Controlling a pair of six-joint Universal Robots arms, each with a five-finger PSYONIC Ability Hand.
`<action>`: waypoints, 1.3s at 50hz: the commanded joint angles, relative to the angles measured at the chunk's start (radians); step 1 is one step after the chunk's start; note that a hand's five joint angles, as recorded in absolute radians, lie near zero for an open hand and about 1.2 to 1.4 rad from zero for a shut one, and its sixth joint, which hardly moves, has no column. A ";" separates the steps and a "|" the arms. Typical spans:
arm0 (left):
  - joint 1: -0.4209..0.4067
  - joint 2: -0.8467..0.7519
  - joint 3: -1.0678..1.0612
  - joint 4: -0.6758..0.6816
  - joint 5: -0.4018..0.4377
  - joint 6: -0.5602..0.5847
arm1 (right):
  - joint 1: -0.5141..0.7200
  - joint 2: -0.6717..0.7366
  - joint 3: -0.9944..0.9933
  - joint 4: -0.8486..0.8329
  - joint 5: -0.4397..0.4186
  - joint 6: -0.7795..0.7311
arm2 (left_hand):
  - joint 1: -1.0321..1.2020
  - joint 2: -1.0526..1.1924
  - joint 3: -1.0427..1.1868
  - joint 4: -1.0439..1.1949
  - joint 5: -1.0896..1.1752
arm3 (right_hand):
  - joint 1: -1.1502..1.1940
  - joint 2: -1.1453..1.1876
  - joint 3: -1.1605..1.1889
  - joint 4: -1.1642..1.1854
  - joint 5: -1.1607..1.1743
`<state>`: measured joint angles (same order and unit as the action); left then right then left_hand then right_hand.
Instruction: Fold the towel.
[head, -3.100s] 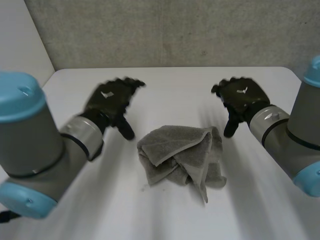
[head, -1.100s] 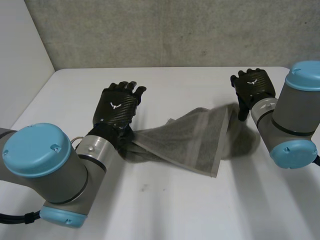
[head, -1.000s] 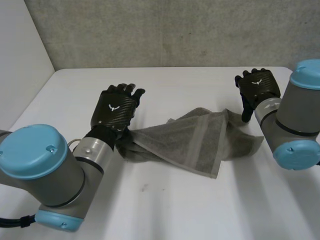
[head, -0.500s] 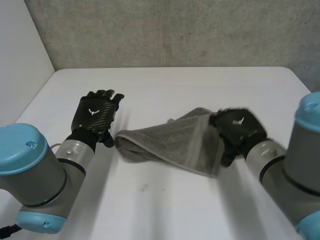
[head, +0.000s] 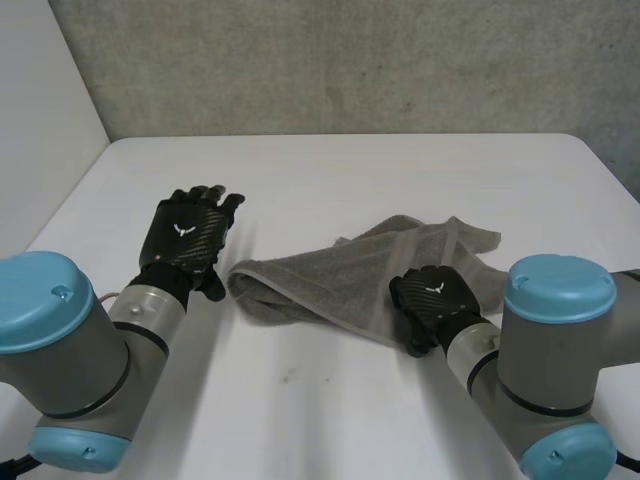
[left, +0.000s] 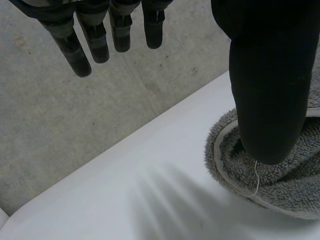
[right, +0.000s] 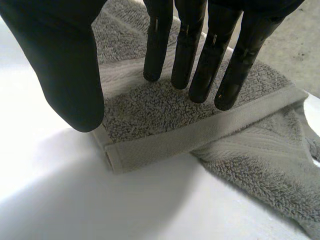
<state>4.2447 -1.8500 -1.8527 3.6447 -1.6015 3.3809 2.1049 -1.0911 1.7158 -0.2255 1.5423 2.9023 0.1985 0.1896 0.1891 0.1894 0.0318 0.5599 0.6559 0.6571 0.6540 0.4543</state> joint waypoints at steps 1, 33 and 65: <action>0.001 0.000 0.000 0.000 0.000 0.000 | 0.000 0.039 -0.010 -0.005 0.002 -0.035 | 0.003 0.012 0.013 0.012 -0.005 | 0.183 0.087 0.086 0.089 0.114; 0.001 0.000 -0.011 0.000 0.000 0.000 | -0.013 0.145 -0.111 -0.098 0.012 -0.106 | 0.003 0.012 0.013 0.012 -0.005 | 0.392 0.296 0.295 0.298 0.323; 0.001 0.000 -0.017 0.000 -0.002 0.000 | -0.014 0.126 -0.096 -0.077 0.004 -0.101 | -0.003 0.006 0.007 0.006 -0.010 | 0.836 0.740 0.739 0.742 0.767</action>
<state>4.2461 -1.8500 -1.8677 3.6451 -1.6026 3.3809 2.0911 -0.9753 1.6207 -0.2715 1.5465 2.8039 0.1895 0.1865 0.1891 0.1876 0.0319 0.9428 1.1754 1.1795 1.1872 0.9748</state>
